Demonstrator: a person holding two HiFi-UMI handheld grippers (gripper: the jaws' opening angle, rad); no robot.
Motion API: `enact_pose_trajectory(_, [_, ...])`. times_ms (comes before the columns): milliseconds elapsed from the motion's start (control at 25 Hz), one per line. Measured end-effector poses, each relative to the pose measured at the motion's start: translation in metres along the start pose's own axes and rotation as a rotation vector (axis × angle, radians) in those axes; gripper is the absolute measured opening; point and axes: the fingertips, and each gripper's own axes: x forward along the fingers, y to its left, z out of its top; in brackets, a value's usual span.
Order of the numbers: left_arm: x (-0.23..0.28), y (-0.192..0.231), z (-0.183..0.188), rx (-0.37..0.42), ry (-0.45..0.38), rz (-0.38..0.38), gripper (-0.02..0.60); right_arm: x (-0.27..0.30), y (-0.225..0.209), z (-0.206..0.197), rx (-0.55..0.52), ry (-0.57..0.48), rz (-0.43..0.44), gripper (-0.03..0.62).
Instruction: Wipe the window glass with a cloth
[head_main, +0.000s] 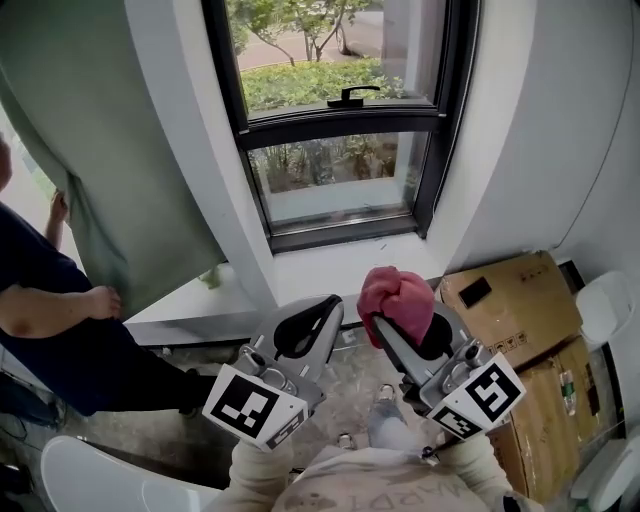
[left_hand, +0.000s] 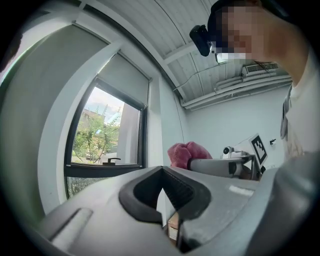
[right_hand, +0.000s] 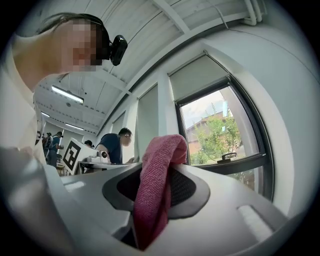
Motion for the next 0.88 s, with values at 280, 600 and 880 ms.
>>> enact_pose_trajectory(280, [0.075, 0.018, -0.011, 0.003, 0.004, -0.016, 0.000, 0.010, -0.074, -0.009, 0.019, -0.008, -0.010, 0.140])
enact_pose_trajectory(600, [0.189, 0.039, -0.001, 0.007, -0.021, -0.004, 0.000, 0.030, -0.182, 0.009, 0.006, -0.017, 0.042, 0.138])
enact_pose_trajectory(880, [0.243, 0.055, -0.001, 0.052, -0.016, 0.052, 0.000, 0.046, -0.241, 0.016, 0.008, -0.037, 0.093, 0.138])
